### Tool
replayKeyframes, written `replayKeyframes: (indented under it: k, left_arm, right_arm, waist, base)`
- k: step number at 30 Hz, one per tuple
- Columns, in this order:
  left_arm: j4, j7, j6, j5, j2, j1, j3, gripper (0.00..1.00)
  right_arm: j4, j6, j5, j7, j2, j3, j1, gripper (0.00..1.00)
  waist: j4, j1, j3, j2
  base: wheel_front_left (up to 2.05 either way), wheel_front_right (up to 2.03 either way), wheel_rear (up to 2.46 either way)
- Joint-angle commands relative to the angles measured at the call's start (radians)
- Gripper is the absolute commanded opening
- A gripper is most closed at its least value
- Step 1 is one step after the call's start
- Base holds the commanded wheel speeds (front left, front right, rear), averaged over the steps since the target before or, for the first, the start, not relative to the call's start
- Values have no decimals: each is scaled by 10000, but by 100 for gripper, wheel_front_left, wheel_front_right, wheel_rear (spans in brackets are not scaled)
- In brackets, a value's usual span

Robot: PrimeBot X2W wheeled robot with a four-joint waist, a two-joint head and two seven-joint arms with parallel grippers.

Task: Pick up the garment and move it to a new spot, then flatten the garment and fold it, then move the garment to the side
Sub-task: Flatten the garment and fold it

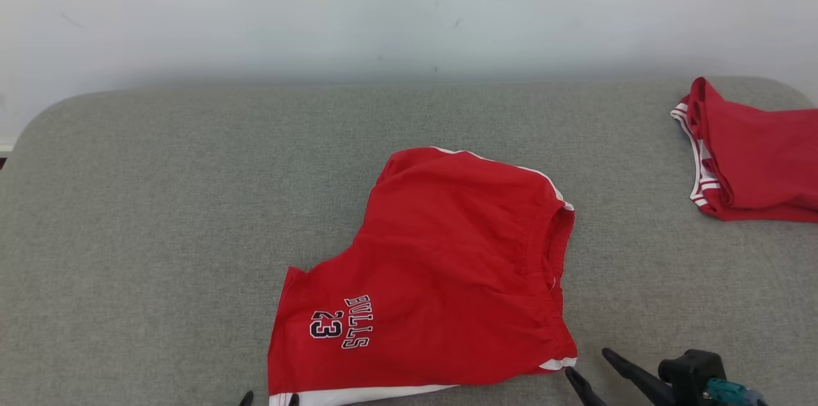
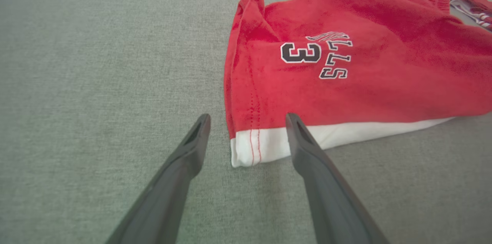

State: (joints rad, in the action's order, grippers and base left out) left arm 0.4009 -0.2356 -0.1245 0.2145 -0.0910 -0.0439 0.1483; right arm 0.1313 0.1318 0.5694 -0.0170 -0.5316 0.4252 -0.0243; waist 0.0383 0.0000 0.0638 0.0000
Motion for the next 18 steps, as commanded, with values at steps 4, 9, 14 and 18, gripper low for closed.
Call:
replayKeyframes:
  k: [4,9,14,18]
  left_arm:
    - [540,-42,-46,243,-163,310,293,100]
    - [1109,-113,-56,521,-178,712,589,100]
    - [1787,-53,-44,844,-166,994,740,100]
    - [2258,-136,-47,1168,-178,1294,924,40]
  right_arm:
    - [343,-29,-132,119,23,310,375,100]
    - [681,-29,-108,222,54,741,791,100]
    - [1053,-29,-44,288,23,1094,1084,100]
    - [1407,-29,28,362,104,1352,1332,45]
  waist:
    - [24,0,134,0]
    - [74,0,216,0]
    - [98,0,244,0]
    - [131,0,240,0]
  base:
    - [0,0,0]
    - [0,0,0]
    - [0,0,0]
    - [0,0,0]
